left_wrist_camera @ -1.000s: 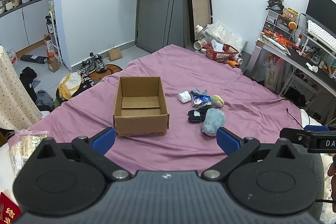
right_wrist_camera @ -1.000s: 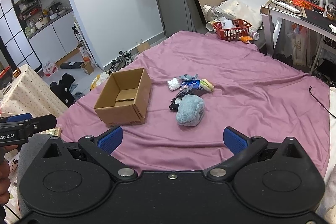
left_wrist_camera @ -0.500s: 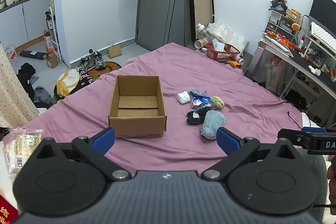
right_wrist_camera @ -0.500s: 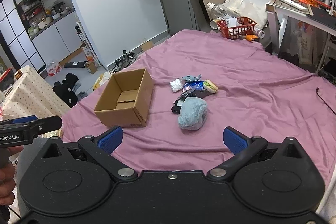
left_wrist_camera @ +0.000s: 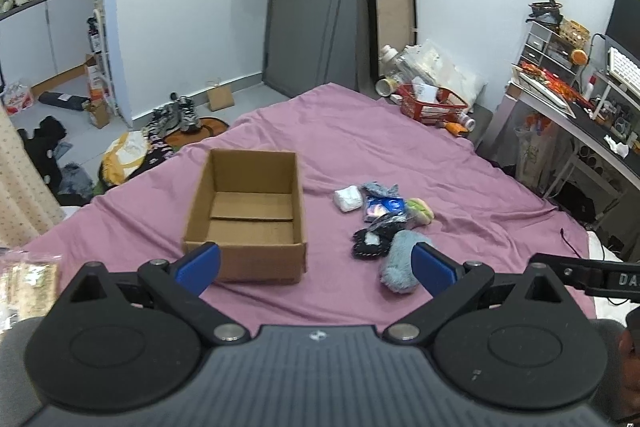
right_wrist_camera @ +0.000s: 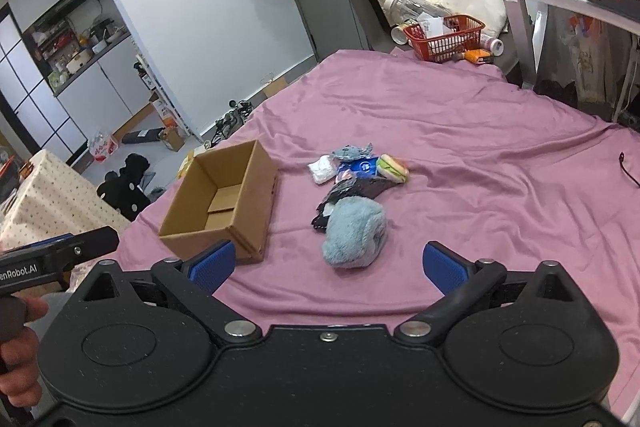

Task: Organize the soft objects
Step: 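Move both tools toward the light-blue plush and open the fingers around it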

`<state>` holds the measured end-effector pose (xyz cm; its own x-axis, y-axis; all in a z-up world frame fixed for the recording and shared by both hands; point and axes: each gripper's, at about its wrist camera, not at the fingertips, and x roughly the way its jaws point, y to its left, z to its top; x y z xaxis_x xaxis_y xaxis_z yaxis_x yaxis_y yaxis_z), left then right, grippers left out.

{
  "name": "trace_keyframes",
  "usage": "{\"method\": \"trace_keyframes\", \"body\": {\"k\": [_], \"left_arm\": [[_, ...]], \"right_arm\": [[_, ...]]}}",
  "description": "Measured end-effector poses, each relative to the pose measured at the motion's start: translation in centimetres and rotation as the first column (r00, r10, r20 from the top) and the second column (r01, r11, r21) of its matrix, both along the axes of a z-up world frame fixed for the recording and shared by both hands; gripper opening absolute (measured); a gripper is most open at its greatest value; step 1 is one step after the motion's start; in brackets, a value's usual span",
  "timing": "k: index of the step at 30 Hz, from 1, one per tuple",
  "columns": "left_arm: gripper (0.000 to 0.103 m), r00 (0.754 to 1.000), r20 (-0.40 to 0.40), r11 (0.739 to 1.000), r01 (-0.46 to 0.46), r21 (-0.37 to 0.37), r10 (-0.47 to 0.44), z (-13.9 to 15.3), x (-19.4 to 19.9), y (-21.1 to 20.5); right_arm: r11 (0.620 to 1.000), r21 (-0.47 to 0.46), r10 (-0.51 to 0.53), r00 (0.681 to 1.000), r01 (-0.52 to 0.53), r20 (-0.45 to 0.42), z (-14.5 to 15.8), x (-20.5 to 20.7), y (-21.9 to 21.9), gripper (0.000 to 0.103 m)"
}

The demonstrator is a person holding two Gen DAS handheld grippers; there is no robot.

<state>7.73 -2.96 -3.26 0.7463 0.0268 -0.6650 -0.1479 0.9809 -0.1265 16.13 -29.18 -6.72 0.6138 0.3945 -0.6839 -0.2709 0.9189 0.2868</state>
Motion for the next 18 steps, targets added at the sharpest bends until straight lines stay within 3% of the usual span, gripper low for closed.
{"method": "trace_keyframes", "body": {"k": [4,6,18], "left_arm": [[0.099,1.0,-0.001,1.0,0.026,0.018,-0.026,-1.0,1.8,-1.6],[0.097,0.999,-0.004,0.999,0.041,0.019,-0.04,-1.5,2.6,-2.3],[0.066,0.994,-0.08,0.997,0.069,-0.04,-0.072,-5.6,8.1,-6.0]], "right_arm": [[0.999,0.025,-0.025,0.998,0.026,-0.051,-1.5,2.0,-0.9,0.084],[0.999,0.032,-0.033,0.997,0.036,-0.068,-2.1,2.9,-1.2,0.083],[0.988,0.099,-0.095,0.98,0.114,-0.176,-6.4,7.9,-2.9,0.069]]}}
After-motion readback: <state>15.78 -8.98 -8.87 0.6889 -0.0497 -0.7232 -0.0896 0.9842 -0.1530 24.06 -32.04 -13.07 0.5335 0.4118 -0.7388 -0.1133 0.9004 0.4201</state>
